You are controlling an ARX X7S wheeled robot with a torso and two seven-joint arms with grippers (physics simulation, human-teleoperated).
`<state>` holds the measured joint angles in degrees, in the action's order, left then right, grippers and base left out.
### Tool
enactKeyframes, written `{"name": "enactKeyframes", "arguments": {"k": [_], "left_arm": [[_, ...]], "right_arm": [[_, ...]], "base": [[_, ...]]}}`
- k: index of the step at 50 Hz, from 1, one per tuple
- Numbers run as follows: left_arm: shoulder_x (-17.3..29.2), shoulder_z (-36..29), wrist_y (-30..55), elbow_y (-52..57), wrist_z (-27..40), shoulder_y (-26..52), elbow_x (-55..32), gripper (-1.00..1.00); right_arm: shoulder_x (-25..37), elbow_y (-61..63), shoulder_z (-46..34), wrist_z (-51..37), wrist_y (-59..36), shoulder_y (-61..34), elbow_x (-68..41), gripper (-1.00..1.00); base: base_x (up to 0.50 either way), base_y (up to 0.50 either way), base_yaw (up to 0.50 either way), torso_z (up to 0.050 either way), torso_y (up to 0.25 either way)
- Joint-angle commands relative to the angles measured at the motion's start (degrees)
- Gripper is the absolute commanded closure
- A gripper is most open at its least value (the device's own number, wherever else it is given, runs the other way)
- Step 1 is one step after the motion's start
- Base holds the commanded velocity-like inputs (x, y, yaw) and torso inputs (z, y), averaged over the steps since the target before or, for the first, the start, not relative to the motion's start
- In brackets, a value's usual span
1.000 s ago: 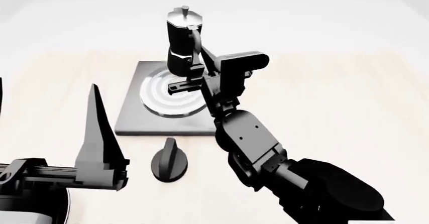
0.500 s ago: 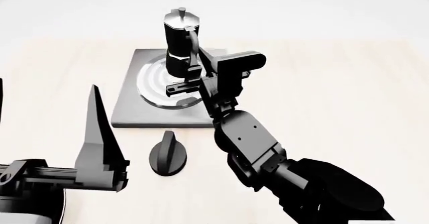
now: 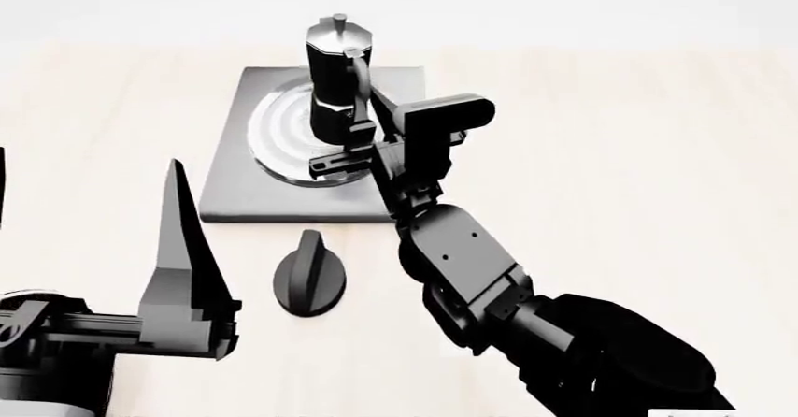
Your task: Turn on the stove and put the moka pot on it.
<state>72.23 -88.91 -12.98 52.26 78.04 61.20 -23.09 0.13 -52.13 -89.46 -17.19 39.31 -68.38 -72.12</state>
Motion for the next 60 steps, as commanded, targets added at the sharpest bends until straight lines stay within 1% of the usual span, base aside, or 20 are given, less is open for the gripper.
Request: {"name": "enactKeyframes", "arguments": {"k": [1, 19, 36, 40, 41, 47, 60], "left_arm": [[-0.1, 0.3, -0.2, -0.2, -0.2, -0.2, 0.0, -1.00], [-0.6, 0.6, -0.6, -0.7, -0.4, -0.8, 0.1, -1.00], [-0.6, 0.9, -1.3, -0.8, -0.4, -1.4, 0.7, -1.00], [-0.8, 1.0, -1.4, -1.0, -0.5, -1.5, 0.6, -1.00], [-0.8, 1.0, -1.4, -1.0, -0.5, -1.5, 0.6, -1.00], [-0.8, 1.1, -1.9, -1.3, -0.6, -1.7, 0.6, -1.00], [-0.7, 1.3, -1.9, -1.1, -0.4, -2.2, 1.0, -1.00]], "right_arm": [[-0.1, 0.7, 1.1, -0.2, -0.2, -0.5, 3.1, 1.00], [-0.1, 0.4, 1.1, 0.3, -0.3, -0.3, 3.2, 1.00], [-0.1, -0.2, 1.2, 0.3, -0.9, 0.7, 3.3, 1.00], [-0.1, 0.0, 1.1, 0.4, -2.0, 0.0, 1.7, 1.00], [-0.1, 0.1, 1.1, 0.6, -2.5, 0.0, 1.2, -1.00], [-0.1, -0.2, 1.0, 1.6, -1.7, 1.2, 1.5, -1.00], [-0.1, 0.2, 1.0, 1.6, -2.2, 0.3, 1.2, -1.00]], "base": [[0.00, 0.00, 0.00, 0.001, -0.076], [0.00, 0.00, 0.00, 0.001, -0.076], [0.00, 0.00, 0.00, 0.000, -0.001], [0.00, 0.00, 0.00, 0.000, 0.000], [0.00, 0.00, 0.00, 0.000, 0.000], [0.00, 0.00, 0.00, 0.000, 0.000], [0.00, 0.00, 0.00, 0.000, 0.000]]}}
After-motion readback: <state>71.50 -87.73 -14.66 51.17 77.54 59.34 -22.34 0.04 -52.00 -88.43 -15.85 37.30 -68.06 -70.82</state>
